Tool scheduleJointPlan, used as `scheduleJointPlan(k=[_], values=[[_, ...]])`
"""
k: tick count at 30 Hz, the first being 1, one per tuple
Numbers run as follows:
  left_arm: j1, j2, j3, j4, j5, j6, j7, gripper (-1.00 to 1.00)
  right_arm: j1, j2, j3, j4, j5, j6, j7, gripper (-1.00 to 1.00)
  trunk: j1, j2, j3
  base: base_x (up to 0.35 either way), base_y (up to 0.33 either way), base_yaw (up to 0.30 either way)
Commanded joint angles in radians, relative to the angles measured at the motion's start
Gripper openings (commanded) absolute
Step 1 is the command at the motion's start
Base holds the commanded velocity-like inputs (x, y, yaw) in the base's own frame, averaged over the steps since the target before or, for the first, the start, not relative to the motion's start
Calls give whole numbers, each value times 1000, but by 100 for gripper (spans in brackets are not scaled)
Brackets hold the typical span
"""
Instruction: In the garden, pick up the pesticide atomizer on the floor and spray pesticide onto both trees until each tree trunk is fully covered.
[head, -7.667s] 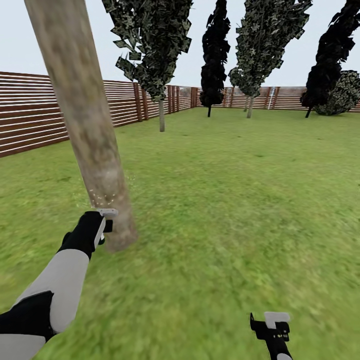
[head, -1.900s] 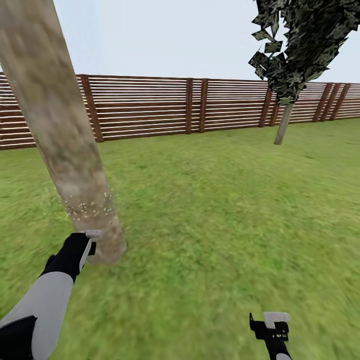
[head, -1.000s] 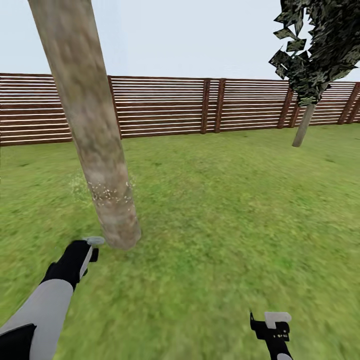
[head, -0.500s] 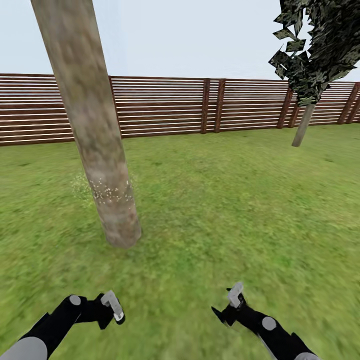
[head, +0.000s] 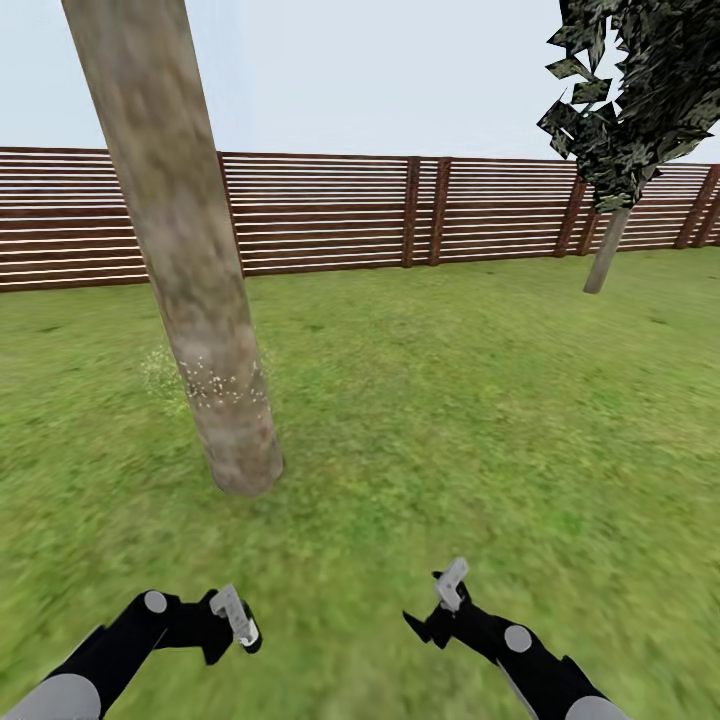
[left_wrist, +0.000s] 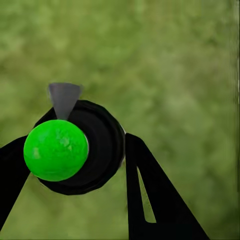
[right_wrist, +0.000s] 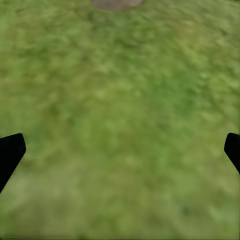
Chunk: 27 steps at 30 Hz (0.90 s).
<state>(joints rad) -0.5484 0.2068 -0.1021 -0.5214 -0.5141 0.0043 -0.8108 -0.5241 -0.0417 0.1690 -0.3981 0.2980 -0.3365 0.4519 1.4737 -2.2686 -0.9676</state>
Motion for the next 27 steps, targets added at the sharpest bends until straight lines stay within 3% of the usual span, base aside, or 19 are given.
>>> scheduleJointPlan(k=[1, 6, 7, 8, 9, 12, 15, 19, 21, 23, 27], values=[[-1, 0, -9, -2, -4, -1, -8, -100, 0, 3, 5, -1, 16, -6, 2, 100, 0, 0, -1, 0, 0, 0], [-2, -2, -38, -6, -3, -1, -34, -100, -6, 12, 34, -28, 44, -2, 30, 100, 0, 0, -1, 0, 0, 0], [-2, -5, -180, -9, -3, -1, -125, -100, -6, 12, 182, -135, 84, -2, 241, 100, 0, 0, -1, 0, 0, 0], [-2, -12, -194, -10, -3, -1, -126, -100, -6, 12, 182, -151, 83, -1, 249, 100, 0, 0, -1, 0, 0, 0], [-2, -18, -200, -10, -4, -1, -126, -100, -7, 12, 182, -157, 83, 0, 252, -100, 0, 0, -1, 0, 0, 0], [-4, -43, -216, -11, -29, -2, -126, -100, -7, 13, 182, -167, 81, -1, 257, -100, 0, 0, -1, 0, 0, 0], [-19, -72, -221, -10, -80, -2, -126, -100, -7, 13, 181, -210, 81, 2, 345, -100, 0, 0, -1, 0, 0, 0], [-25, -116, -223, -10, -88, -2, -131, -100, -7, 14, 181, -240, 78, 4, 372, -100, 0, 0, -1, 0, 0, 0], [-30, -151, -223, -11, -91, 0, -132, -100, -8, 29, 181, -259, 78, 4, 373, -100, 0, 0, -1, 0, 0, 0], [-44, -169, -223, -11, -90, 1, -137, -100, -8, 43, 181, -261, 79, 5, 374, -100, 0, 0, -1, 0, 0, 0], [-61, -205, -224, -11, -91, 5, -139, -100, -8, 48, 181, -262, 79, 5, 373, -100, 0, 0, -1, 0, 0, 0]])
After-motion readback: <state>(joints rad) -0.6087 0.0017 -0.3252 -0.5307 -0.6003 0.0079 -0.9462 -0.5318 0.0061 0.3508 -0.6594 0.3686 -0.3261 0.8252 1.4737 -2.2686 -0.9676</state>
